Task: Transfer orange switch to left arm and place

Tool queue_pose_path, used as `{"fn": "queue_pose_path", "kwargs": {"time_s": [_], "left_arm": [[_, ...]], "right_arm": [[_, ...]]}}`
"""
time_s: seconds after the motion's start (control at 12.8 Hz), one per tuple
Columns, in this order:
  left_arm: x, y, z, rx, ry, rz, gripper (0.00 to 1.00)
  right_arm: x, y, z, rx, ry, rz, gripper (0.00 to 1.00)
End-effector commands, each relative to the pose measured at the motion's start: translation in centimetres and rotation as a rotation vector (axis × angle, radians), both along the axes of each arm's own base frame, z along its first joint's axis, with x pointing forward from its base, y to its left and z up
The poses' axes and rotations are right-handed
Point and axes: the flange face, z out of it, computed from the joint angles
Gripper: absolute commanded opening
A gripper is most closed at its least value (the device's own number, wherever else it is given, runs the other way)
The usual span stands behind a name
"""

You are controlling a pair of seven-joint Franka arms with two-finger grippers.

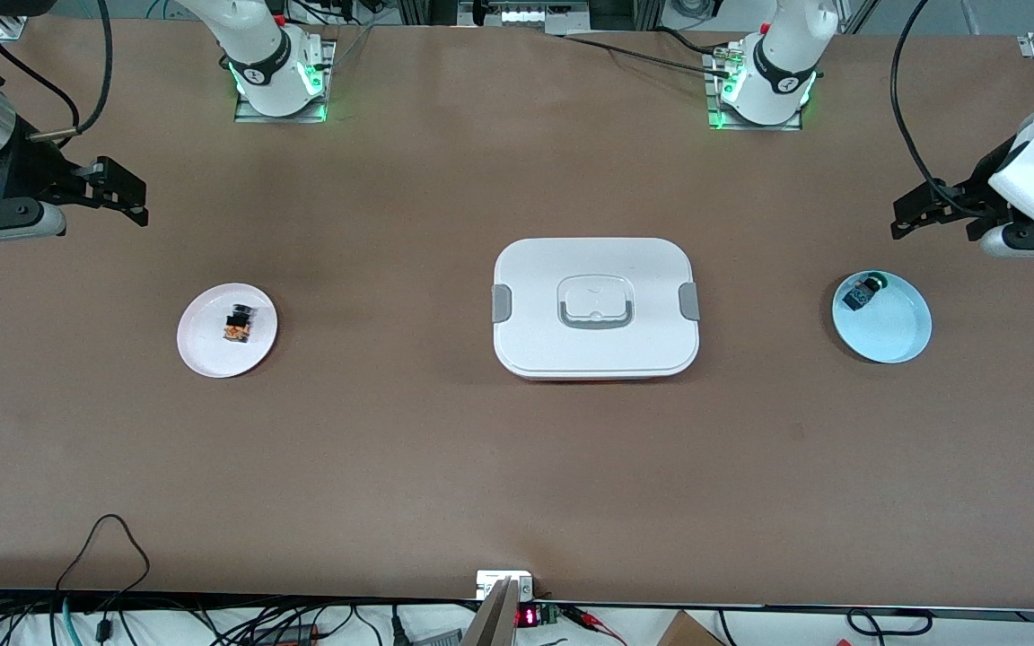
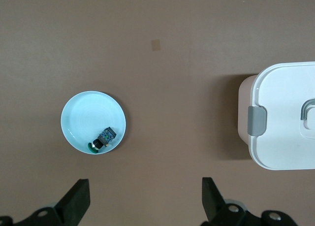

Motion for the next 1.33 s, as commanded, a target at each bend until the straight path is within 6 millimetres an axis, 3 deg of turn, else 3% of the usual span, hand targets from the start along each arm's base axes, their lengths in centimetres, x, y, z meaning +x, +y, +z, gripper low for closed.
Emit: {"fn": "queue_pose_path", "kwargs": {"time_s": [0.0,0.7,1.01,1.25], "left_arm": [[0.2,-0.1,0.7,-0.003,0.007,-0.014,1.0],[0.2,-0.1,0.7,-0.003,0.008,-0.014,1.0],[0.2,-0.1,0.7,-0.003,0.008,-0.014,1.0],[0.2,-0.1,0.7,-0.003,0.008,-0.014,1.0]], "right_arm": [[0.1,0.4,0.4,0.011,-0.001,-0.01,1.0],[0.4,1.1,0.6,-0.007,-0.017,0.022,1.0],[0.4,0.3,0.5,0.012,-0.013,0.007,1.0],[0.0,1.8,0.6,-0.006,-0.005,0.064,1.0]]}}
